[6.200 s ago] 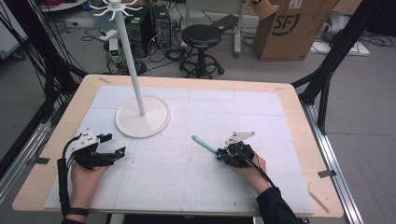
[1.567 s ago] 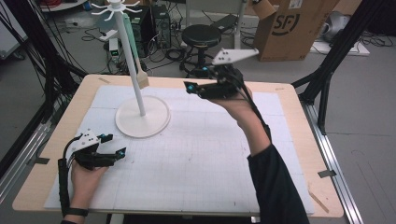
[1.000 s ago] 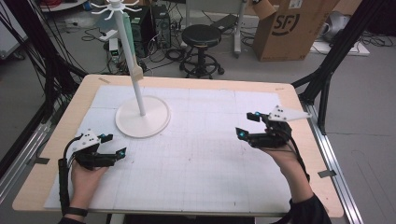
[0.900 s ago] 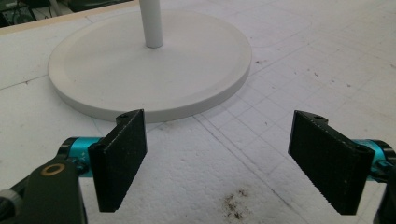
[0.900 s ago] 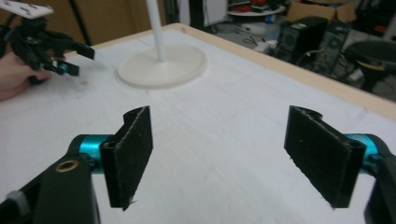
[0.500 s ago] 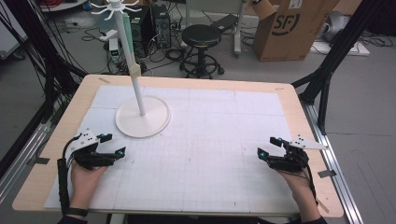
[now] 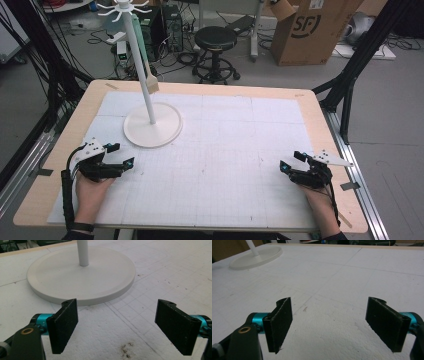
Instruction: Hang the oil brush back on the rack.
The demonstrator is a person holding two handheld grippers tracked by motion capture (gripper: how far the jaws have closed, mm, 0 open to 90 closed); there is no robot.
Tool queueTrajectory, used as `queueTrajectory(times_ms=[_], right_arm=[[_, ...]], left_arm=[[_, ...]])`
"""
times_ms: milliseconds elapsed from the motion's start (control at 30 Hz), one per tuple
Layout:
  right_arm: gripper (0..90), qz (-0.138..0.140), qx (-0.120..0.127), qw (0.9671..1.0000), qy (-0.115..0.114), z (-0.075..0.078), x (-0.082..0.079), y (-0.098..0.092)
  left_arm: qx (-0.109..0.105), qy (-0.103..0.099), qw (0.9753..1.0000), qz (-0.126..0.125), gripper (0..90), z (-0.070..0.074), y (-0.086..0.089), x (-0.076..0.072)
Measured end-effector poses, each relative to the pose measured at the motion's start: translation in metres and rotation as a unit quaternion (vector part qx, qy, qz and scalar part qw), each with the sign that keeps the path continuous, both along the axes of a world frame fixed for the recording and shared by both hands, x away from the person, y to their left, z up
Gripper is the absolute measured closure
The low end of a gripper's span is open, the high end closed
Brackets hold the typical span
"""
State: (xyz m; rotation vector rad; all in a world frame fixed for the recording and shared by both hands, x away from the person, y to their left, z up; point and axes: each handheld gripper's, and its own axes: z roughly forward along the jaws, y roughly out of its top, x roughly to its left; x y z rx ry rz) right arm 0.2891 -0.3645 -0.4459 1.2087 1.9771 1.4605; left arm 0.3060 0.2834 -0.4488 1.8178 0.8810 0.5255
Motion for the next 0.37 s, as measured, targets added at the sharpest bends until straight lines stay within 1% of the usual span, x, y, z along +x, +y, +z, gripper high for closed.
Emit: queueTrajectory(times_ms=[67,133,367], right_arm=[[21.1,-0.004,0.006,1.0,-0.003,-0.0004,0.0002,-0.001],[21.2,-0.006,0.01,0.9999,0.003,-0.0004,0.0002,-0.0016],[21.3,-0.006,0.008,0.9999,0.006,-0.0011,0.0015,-0.0014]], left_arm=[[0.0,0.0,1.0,0.0,19.3,0.0,-0.0001,-0.0001],[0.001,-0.001,1.0,0.0,19.3,0.0,-0.0003,-0.0002],[0.0,-0.001,1.0,0.001,19.1,0.0,-0.0002,-0.0002]])
